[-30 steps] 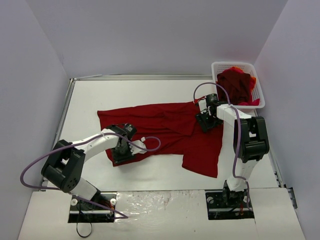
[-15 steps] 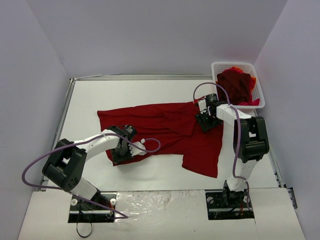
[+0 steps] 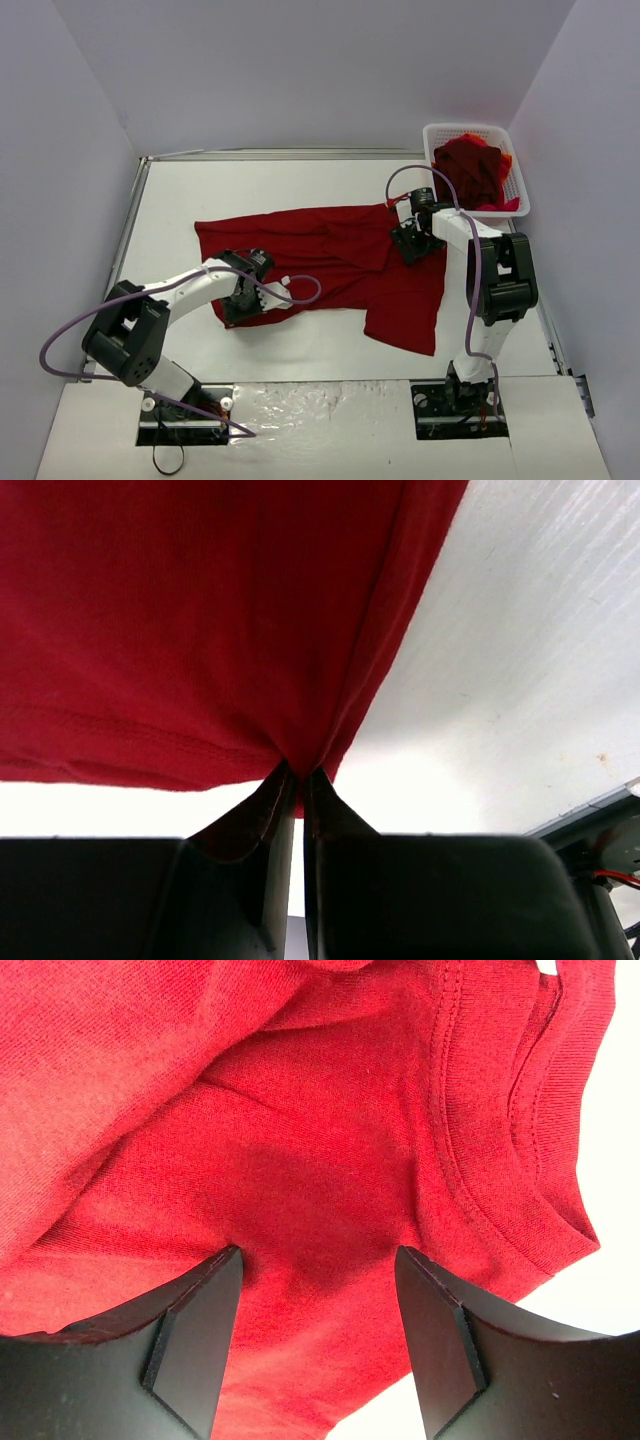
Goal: Fold and stack the t-shirts
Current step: Flatten out the tshirt
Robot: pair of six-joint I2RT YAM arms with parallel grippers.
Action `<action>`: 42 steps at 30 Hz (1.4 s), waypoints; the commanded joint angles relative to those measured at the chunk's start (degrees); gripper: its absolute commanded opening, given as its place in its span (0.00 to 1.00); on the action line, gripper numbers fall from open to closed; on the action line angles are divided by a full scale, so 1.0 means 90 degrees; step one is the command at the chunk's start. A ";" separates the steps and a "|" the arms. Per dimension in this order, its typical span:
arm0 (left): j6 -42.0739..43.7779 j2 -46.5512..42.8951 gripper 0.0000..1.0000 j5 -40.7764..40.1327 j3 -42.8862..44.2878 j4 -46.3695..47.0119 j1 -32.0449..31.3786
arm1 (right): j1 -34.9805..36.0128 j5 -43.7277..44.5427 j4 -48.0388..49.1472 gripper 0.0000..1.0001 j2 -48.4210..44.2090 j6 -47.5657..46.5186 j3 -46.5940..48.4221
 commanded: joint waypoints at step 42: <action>-0.1260 -0.0671 0.02 -0.2170 0.1070 0.0293 0.0377 | -0.0145 -0.0211 -0.1273 0.64 -0.1667 -0.0736 -0.0203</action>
